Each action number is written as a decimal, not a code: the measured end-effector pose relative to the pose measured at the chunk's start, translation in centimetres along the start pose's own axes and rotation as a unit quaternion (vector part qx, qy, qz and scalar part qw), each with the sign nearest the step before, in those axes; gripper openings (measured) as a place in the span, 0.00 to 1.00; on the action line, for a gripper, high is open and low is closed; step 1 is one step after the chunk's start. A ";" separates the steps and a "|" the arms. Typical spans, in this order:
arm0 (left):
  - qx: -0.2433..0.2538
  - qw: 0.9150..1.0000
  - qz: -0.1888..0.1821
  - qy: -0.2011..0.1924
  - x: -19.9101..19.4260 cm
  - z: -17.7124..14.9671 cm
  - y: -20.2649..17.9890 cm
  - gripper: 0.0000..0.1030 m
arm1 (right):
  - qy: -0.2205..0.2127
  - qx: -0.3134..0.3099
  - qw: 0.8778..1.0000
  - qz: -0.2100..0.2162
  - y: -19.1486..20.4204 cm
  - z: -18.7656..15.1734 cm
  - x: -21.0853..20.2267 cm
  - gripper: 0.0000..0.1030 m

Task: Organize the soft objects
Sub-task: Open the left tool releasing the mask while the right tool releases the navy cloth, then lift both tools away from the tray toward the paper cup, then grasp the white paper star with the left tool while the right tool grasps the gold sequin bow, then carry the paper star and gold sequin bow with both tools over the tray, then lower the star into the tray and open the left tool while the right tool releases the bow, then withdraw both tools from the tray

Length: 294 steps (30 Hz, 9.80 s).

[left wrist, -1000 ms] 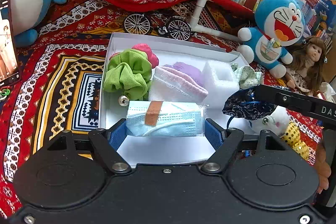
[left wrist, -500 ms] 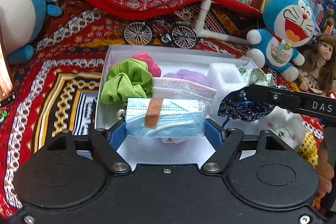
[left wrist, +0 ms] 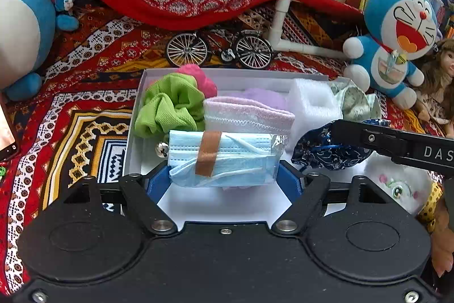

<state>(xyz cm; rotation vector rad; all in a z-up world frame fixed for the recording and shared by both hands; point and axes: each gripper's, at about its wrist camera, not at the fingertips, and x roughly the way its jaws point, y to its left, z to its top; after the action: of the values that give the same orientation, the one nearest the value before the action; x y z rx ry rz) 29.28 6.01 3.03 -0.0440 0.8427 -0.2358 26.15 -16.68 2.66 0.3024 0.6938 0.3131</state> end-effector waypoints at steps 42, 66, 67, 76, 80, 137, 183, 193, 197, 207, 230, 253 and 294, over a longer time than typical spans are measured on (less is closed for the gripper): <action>-0.028 0.998 -0.044 -0.043 -9.2 -2.9 0.4 0.88 | -0.022 -0.021 0.998 0.062 0.9 -0.9 -7.6 0.91; -0.011 0.989 -0.028 -0.148 -20.9 -15.0 -2.0 0.91 | -0.084 -0.027 0.994 0.062 -0.9 -4.1 -15.5 0.99; -0.009 0.988 -0.030 -0.149 -21.3 -15.3 -2.2 0.90 | -0.086 -0.026 0.994 0.060 -1.1 -4.3 -15.7 1.00; 0.022 0.985 -0.072 -0.152 -24.1 -17.2 -4.7 0.57 | -0.089 -0.005 0.995 0.037 -3.2 -6.0 -16.9 1.00; 0.036 0.985 -0.096 -0.136 -24.1 -18.0 -6.3 0.53 | -0.093 0.010 0.995 0.026 -4.4 -6.5 -17.4 1.00; 0.041 0.993 -0.038 -0.106 -15.6 -20.8 -13.6 0.25 | -0.004 0.044 0.995 -0.087 -9.8 -8.0 -10.9 0.80; -0.028 0.982 -0.037 -0.182 -18.8 -2.9 -1.7 0.25 | -0.113 0.001 0.993 0.023 -0.7 0.3 -14.1 0.55; -0.039 0.990 -0.023 -0.136 -14.1 -2.9 -0.5 0.25 | -0.087 0.024 0.995 0.030 0.1 0.3 -10.1 0.56; -0.043 0.991 -0.017 -0.128 -12.7 -2.7 0.2 0.25 | -0.076 0.030 0.996 0.028 0.2 0.1 -8.6 0.56; -0.049 0.995 -0.006 -0.091 -8.5 -3.0 1.5 0.25 | -0.056 0.045 0.997 0.012 0.2 -0.1 -5.8 0.57; -0.040 0.998 0.013 -0.054 -4.9 -3.3 1.8 0.25 | -0.026 0.048 0.998 -0.018 -0.4 -0.8 -2.5 0.59; -0.040 0.997 0.025 -0.053 -3.0 -2.1 1.5 0.25 | -0.033 0.045 0.998 -0.026 -0.5 0.1 -0.6 0.60; 0.011 0.990 -0.009 -0.138 -14.1 -4.3 -1.5 0.75 | -0.068 -0.073 0.995 -0.003 0.4 -0.7 -10.9 0.91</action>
<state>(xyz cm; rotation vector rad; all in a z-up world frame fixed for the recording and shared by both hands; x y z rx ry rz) 16.79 7.93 10.75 -0.0614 0.5650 -0.2488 17.68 -20.32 8.58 0.1815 0.5342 0.3329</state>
